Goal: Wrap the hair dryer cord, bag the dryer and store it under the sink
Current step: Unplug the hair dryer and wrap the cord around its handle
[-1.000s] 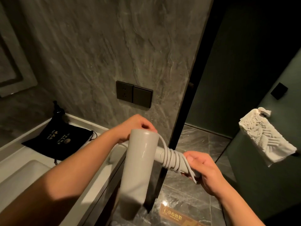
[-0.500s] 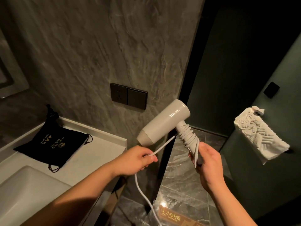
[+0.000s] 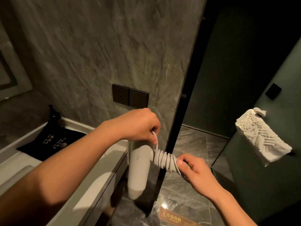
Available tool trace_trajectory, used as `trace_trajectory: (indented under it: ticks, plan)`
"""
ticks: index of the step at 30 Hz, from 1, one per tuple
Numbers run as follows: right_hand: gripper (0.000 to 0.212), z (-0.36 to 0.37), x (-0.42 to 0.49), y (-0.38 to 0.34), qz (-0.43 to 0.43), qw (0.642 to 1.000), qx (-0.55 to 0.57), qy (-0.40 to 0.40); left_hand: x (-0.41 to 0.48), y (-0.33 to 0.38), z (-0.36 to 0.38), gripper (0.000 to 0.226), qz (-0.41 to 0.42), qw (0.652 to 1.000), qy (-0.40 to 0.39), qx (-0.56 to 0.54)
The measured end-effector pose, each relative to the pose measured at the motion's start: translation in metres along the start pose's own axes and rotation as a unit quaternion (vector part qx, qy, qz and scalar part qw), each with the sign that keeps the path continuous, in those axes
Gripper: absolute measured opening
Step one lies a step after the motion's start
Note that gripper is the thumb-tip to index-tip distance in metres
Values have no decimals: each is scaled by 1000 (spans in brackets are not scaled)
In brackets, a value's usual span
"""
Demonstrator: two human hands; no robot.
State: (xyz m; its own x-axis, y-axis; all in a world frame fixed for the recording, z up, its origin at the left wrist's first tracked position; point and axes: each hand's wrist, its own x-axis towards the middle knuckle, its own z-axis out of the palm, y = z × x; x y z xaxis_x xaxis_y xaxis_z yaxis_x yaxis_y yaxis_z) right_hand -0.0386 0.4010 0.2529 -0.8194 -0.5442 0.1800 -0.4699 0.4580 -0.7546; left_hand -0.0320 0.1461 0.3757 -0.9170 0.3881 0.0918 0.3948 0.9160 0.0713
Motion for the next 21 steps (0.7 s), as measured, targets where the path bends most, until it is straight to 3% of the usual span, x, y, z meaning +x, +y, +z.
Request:
trace_trajectory:
  ticks: [3,6,8,9,10,12,14,15,16,17,19,21]
  plan:
    - [38,-5,-1,1,-2,988,130,-78,9,-11,1,34,8,990,-35,-134]
    - [48,-9,-1,6,16,957,276,-84,13,-36,28,17,-11,952,-67,-298]
    - [49,-9,-1,8,36,929,361,-68,7,-44,56,6,-38,922,-39,-383]
    - [49,-9,-1,8,50,914,398,-58,4,-44,72,11,-65,902,-8,-428]
    - [52,-8,-1,7,68,899,431,-47,2,-44,91,12,-109,867,20,-486]
    - [67,-6,0,6,102,871,480,-21,2,-48,132,6,-193,747,3,-636]
    - [64,-2,1,8,118,857,501,22,4,-46,164,39,-163,611,-107,-767]
    - [54,0,2,8,123,855,502,47,4,-40,175,48,-132,571,-132,-799]
    - [46,2,3,8,131,855,495,74,1,-28,184,48,-124,565,-134,-805]
    - [39,5,4,10,140,860,480,100,-6,-13,192,41,-147,584,-116,-789]
    - [31,11,7,17,165,879,422,149,-23,16,202,28,-212,671,-38,-710]
    - [27,15,11,24,196,899,339,193,-37,29,205,29,-230,734,-18,-639]
